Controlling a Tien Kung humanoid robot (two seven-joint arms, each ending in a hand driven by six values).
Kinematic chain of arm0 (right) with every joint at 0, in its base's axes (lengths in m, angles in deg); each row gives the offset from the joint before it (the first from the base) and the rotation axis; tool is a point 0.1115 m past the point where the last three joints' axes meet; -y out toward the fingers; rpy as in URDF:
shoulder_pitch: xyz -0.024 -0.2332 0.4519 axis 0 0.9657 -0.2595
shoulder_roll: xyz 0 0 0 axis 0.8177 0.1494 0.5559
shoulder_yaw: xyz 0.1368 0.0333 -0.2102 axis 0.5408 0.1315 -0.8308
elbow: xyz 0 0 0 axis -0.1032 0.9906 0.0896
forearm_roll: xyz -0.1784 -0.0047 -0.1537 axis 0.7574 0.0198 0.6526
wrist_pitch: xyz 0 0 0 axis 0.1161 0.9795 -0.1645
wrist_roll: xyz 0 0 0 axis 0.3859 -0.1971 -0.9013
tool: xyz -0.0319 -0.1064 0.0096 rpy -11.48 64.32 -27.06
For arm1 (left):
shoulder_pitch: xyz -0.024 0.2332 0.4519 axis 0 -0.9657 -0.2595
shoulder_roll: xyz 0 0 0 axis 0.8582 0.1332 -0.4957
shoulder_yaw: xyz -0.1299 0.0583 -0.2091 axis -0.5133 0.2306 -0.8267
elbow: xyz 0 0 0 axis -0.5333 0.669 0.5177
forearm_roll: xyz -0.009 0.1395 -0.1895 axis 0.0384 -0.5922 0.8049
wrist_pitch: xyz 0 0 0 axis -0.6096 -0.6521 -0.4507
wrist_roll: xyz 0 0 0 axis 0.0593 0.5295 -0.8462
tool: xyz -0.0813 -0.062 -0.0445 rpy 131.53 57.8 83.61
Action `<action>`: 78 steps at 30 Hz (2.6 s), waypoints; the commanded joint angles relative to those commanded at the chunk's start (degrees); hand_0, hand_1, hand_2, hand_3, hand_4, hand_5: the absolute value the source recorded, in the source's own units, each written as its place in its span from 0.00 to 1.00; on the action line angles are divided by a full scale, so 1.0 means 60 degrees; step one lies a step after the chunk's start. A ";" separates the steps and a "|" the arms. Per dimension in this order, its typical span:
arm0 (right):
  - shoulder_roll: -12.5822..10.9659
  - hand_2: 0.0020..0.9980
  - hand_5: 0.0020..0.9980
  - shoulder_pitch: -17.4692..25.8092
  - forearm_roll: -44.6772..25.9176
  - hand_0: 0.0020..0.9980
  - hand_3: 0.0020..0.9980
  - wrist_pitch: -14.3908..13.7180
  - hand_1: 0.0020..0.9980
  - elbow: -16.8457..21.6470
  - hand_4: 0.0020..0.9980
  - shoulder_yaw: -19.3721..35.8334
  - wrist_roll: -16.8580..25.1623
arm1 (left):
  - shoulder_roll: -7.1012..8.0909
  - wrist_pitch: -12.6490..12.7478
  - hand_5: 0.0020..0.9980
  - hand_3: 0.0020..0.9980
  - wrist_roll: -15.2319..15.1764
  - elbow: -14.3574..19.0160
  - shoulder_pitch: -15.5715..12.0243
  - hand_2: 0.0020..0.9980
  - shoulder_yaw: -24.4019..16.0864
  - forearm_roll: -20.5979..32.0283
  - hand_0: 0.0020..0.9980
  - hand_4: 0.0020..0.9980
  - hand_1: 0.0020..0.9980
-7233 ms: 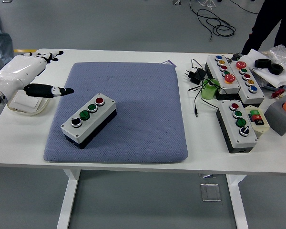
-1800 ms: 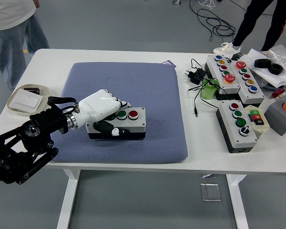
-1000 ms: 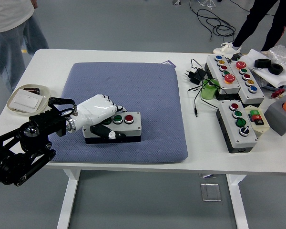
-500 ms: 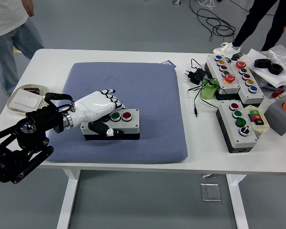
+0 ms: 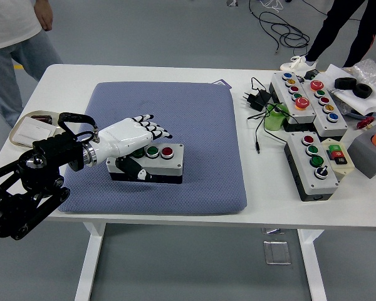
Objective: Pick up the button,place it on the desk,press the button,press the button
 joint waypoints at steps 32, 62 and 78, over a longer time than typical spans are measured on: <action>0.0030 0.64 0.26 -0.0040 -0.0016 0.63 0.57 0.0007 0.56 0.0000 0.31 0.0004 -0.0016 | 0.0085 0.0103 0.70 1.00 -0.0166 0.0168 -0.0115 1.00 -0.0530 0.0871 1.00 1.00 1.00; 0.0003 0.63 0.26 -0.0081 0.0018 0.63 0.57 0.0014 0.56 0.0000 0.31 0.0068 0.0019 | 0.1287 0.0257 1.00 0.73 0.2540 0.5219 -0.1628 0.11 -0.2672 0.0051 0.00 0.88 0.04; 0.0007 0.63 0.26 -0.0064 0.0123 0.63 0.57 0.0038 0.56 0.0000 0.31 0.0125 -0.0002 | 0.1264 -0.2998 1.00 0.73 0.3339 0.4845 -0.1581 0.03 -0.2338 0.2114 0.01 0.80 0.00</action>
